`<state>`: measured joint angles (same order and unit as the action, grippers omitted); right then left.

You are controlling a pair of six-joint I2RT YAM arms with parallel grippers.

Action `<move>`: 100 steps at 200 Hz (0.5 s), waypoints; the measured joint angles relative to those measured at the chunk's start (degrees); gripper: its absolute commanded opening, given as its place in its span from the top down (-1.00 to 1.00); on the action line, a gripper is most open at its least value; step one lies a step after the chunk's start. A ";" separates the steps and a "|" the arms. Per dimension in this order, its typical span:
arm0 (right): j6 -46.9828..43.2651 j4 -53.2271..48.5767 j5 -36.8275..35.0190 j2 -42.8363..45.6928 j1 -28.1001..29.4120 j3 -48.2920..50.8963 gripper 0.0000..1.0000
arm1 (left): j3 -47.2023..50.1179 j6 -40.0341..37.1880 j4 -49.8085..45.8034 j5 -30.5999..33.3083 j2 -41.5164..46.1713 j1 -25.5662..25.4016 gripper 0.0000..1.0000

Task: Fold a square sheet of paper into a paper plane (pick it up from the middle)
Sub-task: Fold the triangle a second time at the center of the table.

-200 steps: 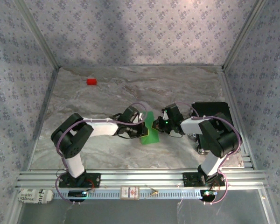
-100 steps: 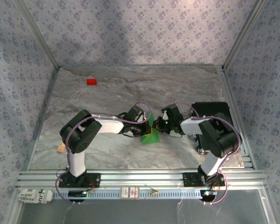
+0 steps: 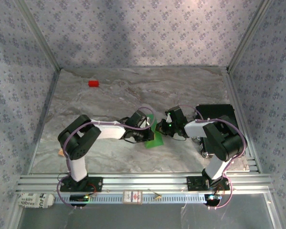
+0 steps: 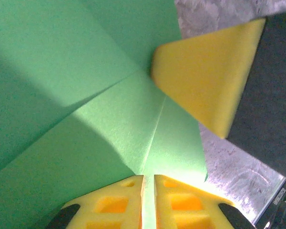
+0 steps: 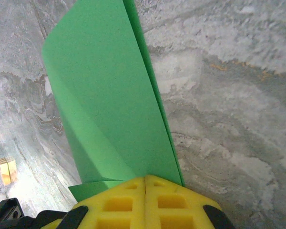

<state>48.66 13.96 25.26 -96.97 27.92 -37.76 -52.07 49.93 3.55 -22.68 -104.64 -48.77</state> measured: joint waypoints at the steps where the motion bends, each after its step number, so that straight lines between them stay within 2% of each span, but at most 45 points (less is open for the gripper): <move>1: 0.00 0.02 0.02 0.00 0.00 0.00 1.00 | 0.00 -0.02 -0.02 0.00 0.02 0.00 0.74; 100: 0.00 -0.02 0.02 0.00 0.00 0.00 1.00 | 4.94 -1.97 -2.03 -0.02 4.42 -0.66 0.81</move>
<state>48.66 13.93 25.28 -96.97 27.92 -37.76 -47.13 47.97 1.52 -22.70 -100.22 -49.43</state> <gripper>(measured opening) 0.052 0.098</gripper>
